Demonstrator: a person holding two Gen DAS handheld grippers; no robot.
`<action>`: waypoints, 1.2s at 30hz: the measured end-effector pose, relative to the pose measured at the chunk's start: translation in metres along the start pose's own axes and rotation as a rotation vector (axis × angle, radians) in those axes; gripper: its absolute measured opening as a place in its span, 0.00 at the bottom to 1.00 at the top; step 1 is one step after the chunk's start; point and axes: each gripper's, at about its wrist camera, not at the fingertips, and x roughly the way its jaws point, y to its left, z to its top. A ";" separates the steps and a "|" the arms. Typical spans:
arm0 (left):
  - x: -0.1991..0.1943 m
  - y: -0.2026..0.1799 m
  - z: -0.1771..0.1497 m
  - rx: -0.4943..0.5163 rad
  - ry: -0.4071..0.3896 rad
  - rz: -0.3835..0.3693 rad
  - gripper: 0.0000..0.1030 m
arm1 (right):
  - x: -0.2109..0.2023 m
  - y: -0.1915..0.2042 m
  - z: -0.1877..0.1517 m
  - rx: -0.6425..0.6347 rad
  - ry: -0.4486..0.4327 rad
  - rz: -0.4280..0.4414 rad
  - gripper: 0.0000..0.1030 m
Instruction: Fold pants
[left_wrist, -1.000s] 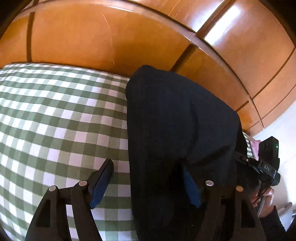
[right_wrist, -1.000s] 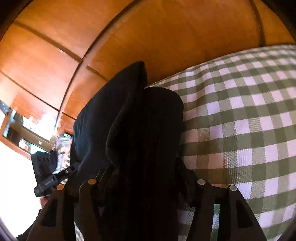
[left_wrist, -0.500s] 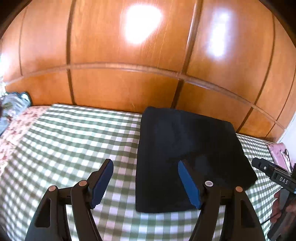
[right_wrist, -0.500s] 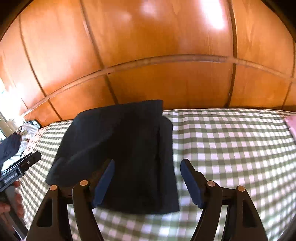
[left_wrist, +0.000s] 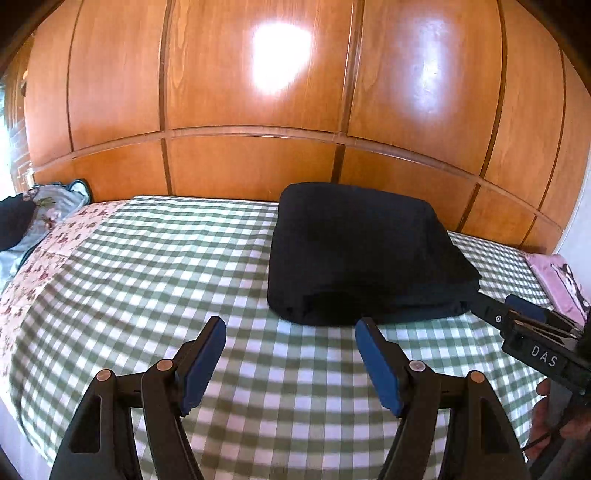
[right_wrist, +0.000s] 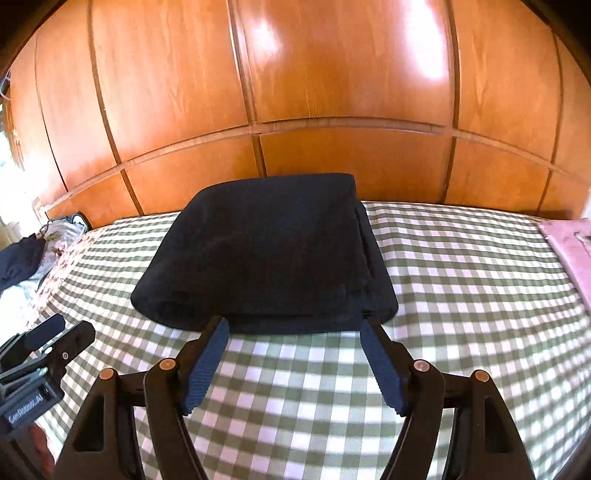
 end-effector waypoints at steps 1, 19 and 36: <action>-0.004 0.000 -0.003 0.000 -0.001 0.000 0.72 | -0.004 0.002 -0.003 -0.005 -0.005 -0.009 0.72; -0.045 -0.015 -0.023 0.021 -0.059 0.039 0.80 | -0.043 0.015 -0.029 -0.025 -0.071 -0.100 0.72; -0.050 -0.015 -0.025 0.009 -0.058 0.043 0.80 | -0.049 0.023 -0.033 -0.039 -0.078 -0.104 0.72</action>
